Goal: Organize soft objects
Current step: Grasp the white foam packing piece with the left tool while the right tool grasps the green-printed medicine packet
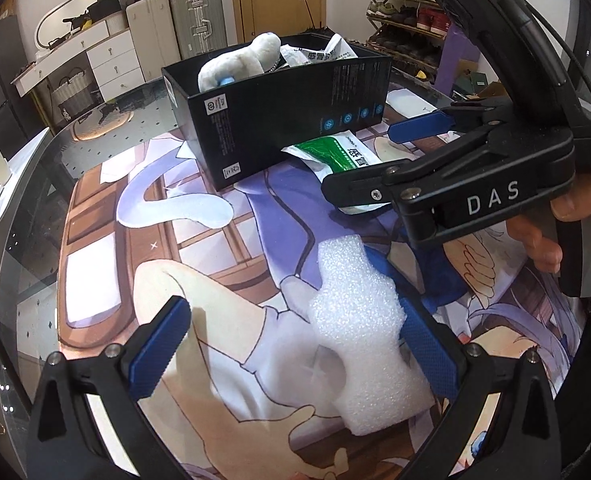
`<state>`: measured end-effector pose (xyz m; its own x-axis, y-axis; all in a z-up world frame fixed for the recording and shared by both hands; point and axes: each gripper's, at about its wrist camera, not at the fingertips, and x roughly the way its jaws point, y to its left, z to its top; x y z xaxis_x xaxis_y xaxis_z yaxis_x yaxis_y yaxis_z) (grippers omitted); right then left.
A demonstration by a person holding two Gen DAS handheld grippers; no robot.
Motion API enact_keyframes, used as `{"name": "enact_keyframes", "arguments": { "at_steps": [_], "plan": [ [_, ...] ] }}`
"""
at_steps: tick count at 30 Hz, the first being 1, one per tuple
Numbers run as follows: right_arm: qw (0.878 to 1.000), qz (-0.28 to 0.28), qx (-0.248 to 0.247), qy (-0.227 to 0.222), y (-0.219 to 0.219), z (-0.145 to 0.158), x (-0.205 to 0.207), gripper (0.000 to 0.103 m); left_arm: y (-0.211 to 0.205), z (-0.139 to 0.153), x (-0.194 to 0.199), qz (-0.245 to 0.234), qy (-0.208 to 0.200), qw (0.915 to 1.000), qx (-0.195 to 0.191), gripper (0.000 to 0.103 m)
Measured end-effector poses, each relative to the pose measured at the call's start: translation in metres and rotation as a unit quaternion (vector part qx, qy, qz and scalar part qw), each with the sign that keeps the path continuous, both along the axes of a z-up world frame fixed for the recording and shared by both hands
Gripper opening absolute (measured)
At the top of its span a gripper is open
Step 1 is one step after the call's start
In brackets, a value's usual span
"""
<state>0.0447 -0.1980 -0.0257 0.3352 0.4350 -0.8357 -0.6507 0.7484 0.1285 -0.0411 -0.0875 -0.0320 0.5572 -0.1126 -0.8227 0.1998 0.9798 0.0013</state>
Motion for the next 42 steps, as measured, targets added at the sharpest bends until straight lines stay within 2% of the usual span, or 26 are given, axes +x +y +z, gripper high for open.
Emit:
{"name": "enact_keyframes", "arguments": {
  "at_steps": [12,20,26,31,37,42],
  "plan": [
    [0.999,-0.022,-0.033,-0.008,0.022,-0.009,0.006,0.102,0.007,-0.005,0.004,0.005,0.002,0.9999,-0.01,0.103],
    [0.998,0.001,-0.044,-0.038,0.031,-0.017,-0.001,0.099,0.008,-0.005,0.004,0.005,0.002,0.9999,-0.011,0.103],
    [0.998,0.023,-0.037,-0.052,0.025,-0.019,-0.003,0.09,0.009,-0.005,0.004,0.005,0.002,0.9999,-0.011,0.103],
    [0.997,0.029,-0.031,-0.061,0.015,-0.018,-0.004,0.071,0.009,-0.005,0.004,0.005,0.002,0.9999,-0.011,0.103],
    [0.996,0.045,-0.03,-0.067,0.008,-0.018,-0.006,0.061,0.01,-0.004,0.005,0.005,0.002,0.9999,-0.011,0.103],
    [0.996,0.057,-0.026,-0.065,0.001,-0.017,-0.008,0.057,0.01,-0.004,0.005,0.005,0.002,0.9999,-0.011,0.103]
  ]
}}
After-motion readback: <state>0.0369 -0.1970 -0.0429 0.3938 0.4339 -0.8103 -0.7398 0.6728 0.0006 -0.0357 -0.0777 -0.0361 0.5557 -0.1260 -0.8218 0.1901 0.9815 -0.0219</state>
